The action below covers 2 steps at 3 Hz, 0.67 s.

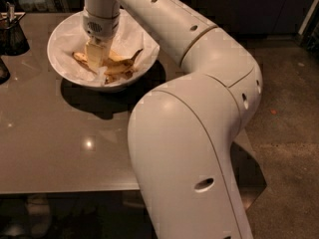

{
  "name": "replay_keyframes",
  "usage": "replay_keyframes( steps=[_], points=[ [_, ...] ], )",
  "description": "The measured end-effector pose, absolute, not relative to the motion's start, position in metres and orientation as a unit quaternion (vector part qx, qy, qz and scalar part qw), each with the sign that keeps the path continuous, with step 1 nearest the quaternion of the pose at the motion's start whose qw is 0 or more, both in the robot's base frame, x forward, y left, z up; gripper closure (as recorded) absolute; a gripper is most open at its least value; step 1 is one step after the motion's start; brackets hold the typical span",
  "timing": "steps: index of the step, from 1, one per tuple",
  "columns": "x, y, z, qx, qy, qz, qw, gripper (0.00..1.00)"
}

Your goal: Pick banana from white bowl

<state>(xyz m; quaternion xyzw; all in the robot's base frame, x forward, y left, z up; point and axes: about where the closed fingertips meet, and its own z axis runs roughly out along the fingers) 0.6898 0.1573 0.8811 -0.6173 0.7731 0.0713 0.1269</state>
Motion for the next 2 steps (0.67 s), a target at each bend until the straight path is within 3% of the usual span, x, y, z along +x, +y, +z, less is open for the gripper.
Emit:
replay_keyframes(
  steps=[1, 2],
  points=[
    [0.690, 0.157, 0.881, -0.617, 0.773, 0.071, 0.127, 1.00],
    [0.687, 0.154, 0.898, -0.621, 0.767, 0.058, 0.148, 1.00]
  ],
)
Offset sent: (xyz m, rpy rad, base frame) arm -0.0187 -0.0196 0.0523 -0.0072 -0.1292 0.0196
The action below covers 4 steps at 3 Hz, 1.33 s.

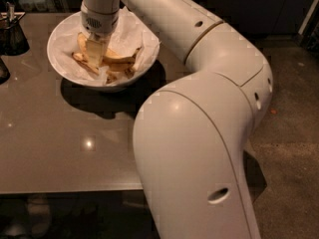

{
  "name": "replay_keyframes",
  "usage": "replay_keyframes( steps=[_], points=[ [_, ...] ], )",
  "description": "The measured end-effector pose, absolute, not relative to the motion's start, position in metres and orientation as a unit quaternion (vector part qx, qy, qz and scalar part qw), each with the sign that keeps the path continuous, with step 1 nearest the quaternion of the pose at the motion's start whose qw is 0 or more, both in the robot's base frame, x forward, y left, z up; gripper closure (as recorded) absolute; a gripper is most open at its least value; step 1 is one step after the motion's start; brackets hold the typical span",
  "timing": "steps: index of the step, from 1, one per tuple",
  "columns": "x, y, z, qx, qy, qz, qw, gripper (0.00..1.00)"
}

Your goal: Pick banana from white bowl

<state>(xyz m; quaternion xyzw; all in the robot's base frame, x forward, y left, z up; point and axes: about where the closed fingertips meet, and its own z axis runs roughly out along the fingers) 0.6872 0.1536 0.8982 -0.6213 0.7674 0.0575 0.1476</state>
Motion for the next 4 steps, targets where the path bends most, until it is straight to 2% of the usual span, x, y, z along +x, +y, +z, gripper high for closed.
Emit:
replay_keyframes(
  steps=[2, 4],
  points=[
    [0.662, 0.125, 0.976, -0.650, 0.724, -0.012, 0.230, 1.00],
    [0.662, 0.127, 0.977, -0.651, 0.723, -0.015, 0.231, 1.00]
  ],
)
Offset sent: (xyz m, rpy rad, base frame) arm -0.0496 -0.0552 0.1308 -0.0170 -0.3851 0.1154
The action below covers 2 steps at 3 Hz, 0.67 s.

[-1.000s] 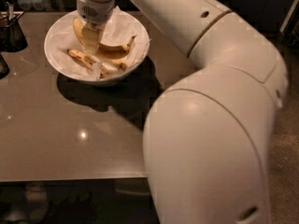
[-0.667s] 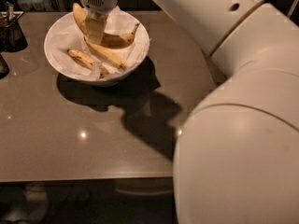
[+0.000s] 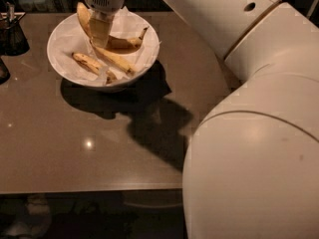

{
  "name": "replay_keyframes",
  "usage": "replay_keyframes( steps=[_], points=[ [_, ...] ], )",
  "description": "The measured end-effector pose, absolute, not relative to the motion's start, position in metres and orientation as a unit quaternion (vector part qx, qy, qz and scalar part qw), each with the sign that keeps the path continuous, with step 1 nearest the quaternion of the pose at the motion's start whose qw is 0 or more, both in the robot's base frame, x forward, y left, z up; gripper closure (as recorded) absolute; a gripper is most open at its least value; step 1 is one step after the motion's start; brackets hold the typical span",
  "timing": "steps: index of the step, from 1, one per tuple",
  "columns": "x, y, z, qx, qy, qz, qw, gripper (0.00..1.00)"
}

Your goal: Pick banana from white bowl

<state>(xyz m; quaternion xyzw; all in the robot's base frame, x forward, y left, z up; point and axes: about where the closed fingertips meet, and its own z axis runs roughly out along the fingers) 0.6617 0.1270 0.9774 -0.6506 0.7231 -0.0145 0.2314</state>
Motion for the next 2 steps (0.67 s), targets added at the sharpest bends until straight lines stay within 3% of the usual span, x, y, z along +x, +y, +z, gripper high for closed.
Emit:
replay_keyframes(
  steps=[2],
  points=[
    [0.634, 0.118, 0.987, -0.689, 0.668, 0.073, 0.270, 1.00]
  ],
)
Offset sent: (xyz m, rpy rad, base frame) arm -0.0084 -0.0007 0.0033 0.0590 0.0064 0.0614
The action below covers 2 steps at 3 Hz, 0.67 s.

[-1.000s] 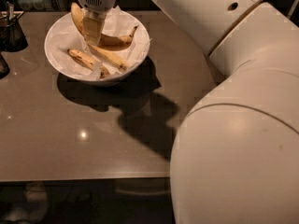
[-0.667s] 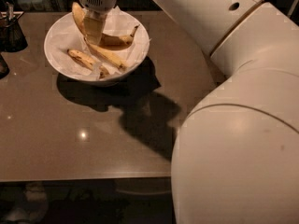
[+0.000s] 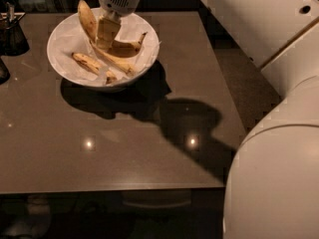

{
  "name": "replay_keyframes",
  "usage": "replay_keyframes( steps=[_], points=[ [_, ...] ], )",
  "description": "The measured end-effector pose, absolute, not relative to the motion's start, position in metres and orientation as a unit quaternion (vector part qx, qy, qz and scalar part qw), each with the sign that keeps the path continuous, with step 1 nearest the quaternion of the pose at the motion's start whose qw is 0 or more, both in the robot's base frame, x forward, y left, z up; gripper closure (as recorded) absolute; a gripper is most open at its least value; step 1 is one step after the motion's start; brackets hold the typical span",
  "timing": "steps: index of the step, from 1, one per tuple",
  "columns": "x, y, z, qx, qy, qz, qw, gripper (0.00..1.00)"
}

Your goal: Pick banana from white bowl

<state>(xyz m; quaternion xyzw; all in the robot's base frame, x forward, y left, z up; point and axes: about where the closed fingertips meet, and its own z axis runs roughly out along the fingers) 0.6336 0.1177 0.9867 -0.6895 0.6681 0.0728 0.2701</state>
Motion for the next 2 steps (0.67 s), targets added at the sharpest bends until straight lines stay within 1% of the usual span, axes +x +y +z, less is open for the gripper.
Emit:
replay_keyframes(
  steps=[1, 2],
  points=[
    [0.633, 0.122, 0.989, -0.693, 0.665, 0.068, 0.269, 1.00],
    [0.611, 0.131, 1.007, -0.697, 0.648, 0.093, 0.291, 1.00]
  ],
)
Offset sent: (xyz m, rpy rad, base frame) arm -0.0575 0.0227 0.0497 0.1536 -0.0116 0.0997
